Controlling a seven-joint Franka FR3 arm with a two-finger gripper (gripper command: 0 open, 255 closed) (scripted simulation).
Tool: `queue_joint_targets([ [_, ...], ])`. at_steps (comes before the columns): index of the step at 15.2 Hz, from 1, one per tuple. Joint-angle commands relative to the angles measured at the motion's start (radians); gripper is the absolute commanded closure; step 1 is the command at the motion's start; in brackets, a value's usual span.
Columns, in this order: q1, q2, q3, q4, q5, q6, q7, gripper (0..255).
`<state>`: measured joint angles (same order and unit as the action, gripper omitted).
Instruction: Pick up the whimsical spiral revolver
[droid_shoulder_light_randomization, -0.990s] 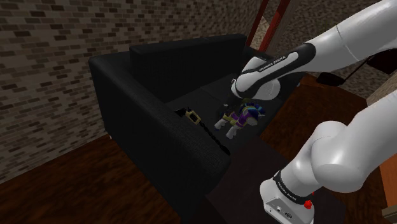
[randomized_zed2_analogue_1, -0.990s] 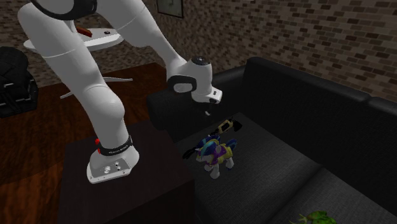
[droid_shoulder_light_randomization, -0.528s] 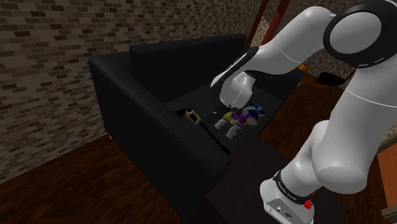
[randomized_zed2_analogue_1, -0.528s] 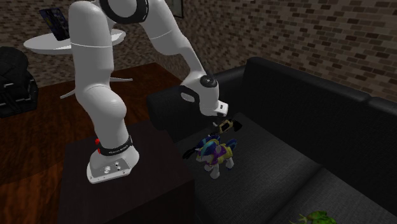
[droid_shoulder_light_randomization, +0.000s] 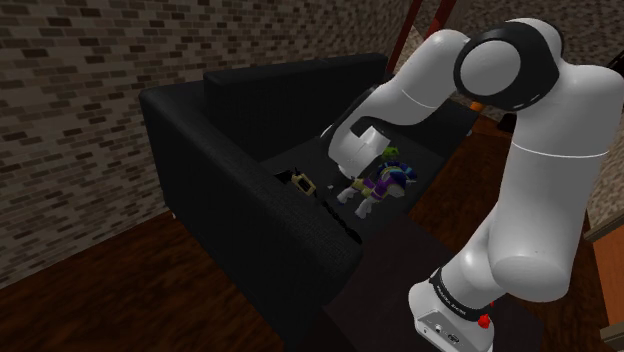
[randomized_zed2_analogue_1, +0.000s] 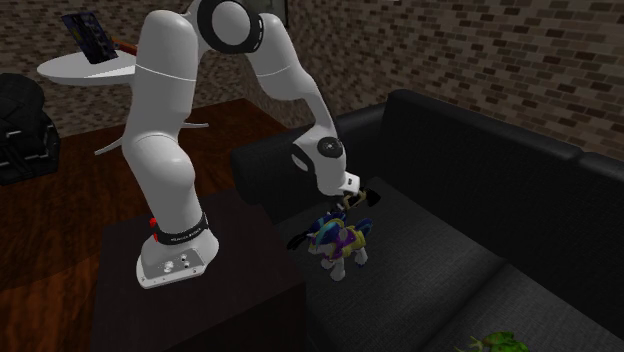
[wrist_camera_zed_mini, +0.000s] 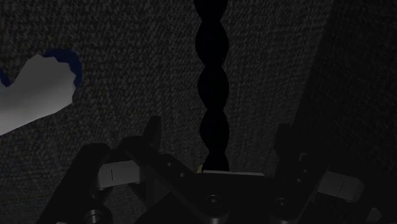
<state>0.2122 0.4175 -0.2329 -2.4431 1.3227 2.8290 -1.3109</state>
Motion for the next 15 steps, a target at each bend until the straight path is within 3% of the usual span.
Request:
queue_joint_targets([
  [1,-0.014,0.035,0.019,0.02,0.053,0.005,-0.049,0],
  [3,-0.017,0.044,0.023,0.026,0.066,0.007,-0.062,0],
  [4,-0.018,0.046,0.023,0.027,0.067,0.007,-0.062,255],
  [13,-0.017,0.044,0.023,0.026,0.066,0.007,-0.062,255],
  [15,-0.005,0.011,0.008,0.006,0.02,0.003,-0.018,255],
])
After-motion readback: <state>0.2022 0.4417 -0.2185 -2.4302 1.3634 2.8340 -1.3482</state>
